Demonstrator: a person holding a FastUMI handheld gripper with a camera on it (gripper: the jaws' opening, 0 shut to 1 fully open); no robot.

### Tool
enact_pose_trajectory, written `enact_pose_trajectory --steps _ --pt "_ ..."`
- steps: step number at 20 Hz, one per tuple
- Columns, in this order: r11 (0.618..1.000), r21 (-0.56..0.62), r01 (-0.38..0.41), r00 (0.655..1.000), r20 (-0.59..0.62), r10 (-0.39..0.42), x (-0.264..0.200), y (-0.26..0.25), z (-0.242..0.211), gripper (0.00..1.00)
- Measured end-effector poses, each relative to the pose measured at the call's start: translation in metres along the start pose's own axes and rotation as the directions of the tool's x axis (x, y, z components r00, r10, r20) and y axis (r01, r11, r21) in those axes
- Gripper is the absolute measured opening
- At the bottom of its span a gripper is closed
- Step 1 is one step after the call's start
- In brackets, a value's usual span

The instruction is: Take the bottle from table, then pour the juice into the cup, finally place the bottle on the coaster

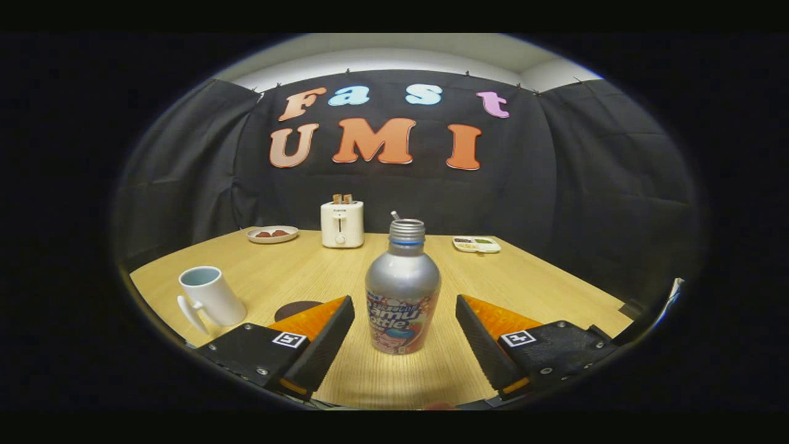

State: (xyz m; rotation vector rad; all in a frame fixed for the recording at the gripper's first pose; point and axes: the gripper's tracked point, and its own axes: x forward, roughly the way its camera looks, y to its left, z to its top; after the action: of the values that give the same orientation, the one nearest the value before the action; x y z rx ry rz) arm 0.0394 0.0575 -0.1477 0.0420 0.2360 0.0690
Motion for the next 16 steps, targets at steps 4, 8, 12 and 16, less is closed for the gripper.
enact_pose_trajectory --steps 4,8,12,16 --pt "1.0 0.004 -0.006 0.999 -0.032 0.006 0.012 0.003 -0.016 0.98" --pt "1.0 0.008 -0.008 0.999 -0.049 0.008 0.018 0.003 -0.024 0.99" --pt "1.0 0.021 -0.006 0.998 -0.063 0.007 0.022 0.006 -0.028 0.88" --pt "1.0 0.022 -0.004 0.998 -0.065 0.005 0.025 0.009 -0.027 0.78"
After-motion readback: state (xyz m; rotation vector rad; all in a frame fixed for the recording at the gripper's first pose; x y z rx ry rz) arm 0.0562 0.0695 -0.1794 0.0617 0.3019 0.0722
